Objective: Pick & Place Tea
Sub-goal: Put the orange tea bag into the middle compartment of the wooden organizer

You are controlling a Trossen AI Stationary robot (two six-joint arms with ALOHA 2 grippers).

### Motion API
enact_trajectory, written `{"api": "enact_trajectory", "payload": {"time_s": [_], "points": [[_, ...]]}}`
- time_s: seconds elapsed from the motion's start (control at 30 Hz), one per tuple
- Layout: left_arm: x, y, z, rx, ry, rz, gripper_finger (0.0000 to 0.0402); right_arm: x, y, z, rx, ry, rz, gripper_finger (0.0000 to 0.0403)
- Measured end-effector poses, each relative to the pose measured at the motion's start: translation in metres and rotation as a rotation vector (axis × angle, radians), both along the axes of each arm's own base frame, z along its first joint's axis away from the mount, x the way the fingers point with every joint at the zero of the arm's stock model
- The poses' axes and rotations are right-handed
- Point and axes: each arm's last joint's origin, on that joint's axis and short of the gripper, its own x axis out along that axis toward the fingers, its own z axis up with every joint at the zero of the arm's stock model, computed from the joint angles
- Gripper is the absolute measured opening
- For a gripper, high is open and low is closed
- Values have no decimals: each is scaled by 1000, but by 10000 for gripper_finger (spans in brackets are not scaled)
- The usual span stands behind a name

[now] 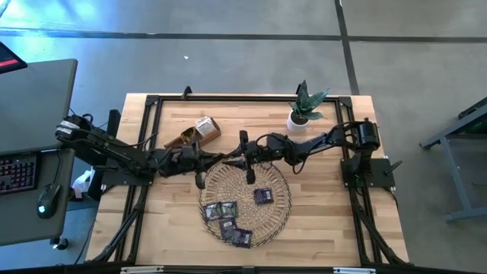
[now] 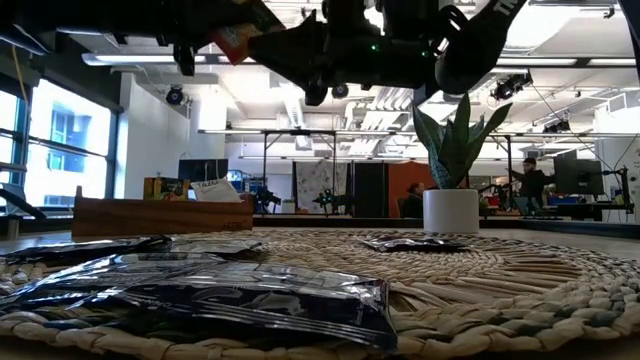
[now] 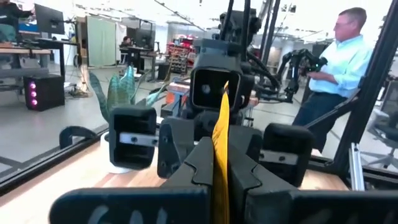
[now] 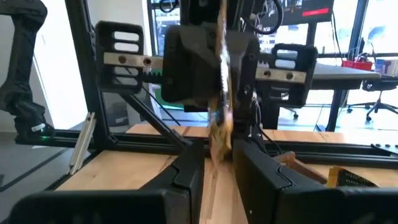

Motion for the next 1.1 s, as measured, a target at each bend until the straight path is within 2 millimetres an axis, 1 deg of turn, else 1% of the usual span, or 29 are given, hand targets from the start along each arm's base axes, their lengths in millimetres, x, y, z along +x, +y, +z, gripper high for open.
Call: {"api": "enact_trajectory", "payload": {"time_s": [0.17,0.27,0.37,0.5,0.67,0.73,0.87,1.0,1.1], "points": [[0,0,-1,4,12,10,1,0,0,1,-1,-11,3,81],[0,1,-3,7,29,18,1,0,0,1,-8,-14,3,71],[0,1,-4,8,39,22,1,0,0,1,-24,-17,1,50],[0,1,-5,12,51,21,1,0,1,1,-27,-18,0,10],[1,1,-7,9,63,24,2,0,1,-2,-24,28,-23,13],[1,1,-9,14,80,23,6,1,2,-5,-23,62,-23,7],[1,1,-14,4,132,45,41,0,4,-13,-16,136,-27,8],[1,1,-20,-39,181,47,95,0,11,-17,-20,170,-38,5],[0,1,-25,-67,218,46,135,0,14,-25,-15,256,-34,6]]}}
